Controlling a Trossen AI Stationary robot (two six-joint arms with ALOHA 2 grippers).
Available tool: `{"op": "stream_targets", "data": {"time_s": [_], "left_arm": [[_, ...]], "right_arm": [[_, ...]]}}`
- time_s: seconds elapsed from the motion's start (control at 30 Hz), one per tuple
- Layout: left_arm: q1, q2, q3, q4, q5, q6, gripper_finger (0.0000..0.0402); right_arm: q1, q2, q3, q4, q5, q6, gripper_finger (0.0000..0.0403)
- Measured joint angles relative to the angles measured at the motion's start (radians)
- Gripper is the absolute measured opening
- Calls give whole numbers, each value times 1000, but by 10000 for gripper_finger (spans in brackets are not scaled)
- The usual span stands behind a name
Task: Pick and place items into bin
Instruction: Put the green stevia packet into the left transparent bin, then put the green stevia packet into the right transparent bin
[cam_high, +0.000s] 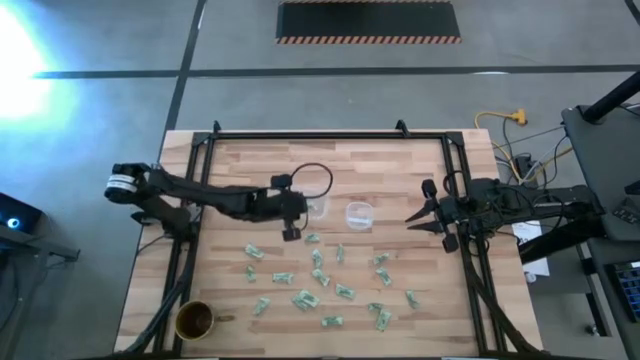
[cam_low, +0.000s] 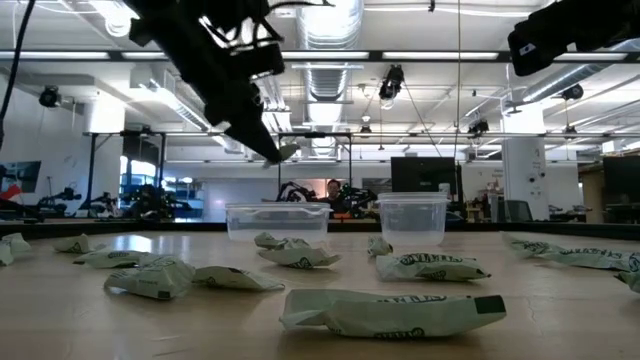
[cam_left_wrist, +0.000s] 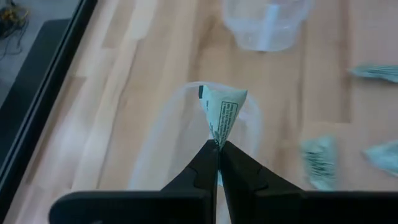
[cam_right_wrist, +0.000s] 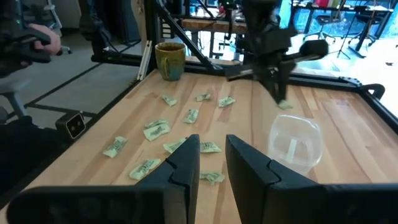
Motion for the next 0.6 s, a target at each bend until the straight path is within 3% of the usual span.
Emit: {"op": "stream_targets", "data": {"time_s": [0.37, 0.5, 0.6], "left_arm": [[100, 34, -9, 2, 8, -1, 0], [103, 46, -8, 4, 55, 20, 1], [105, 49, -8, 4, 55, 35, 20]], "right_arm": [[0, 0, -12, 1, 0, -9, 68], [0, 0, -19, 2, 0, -7, 68], [0, 4, -32, 3, 0, -12, 68]]}}
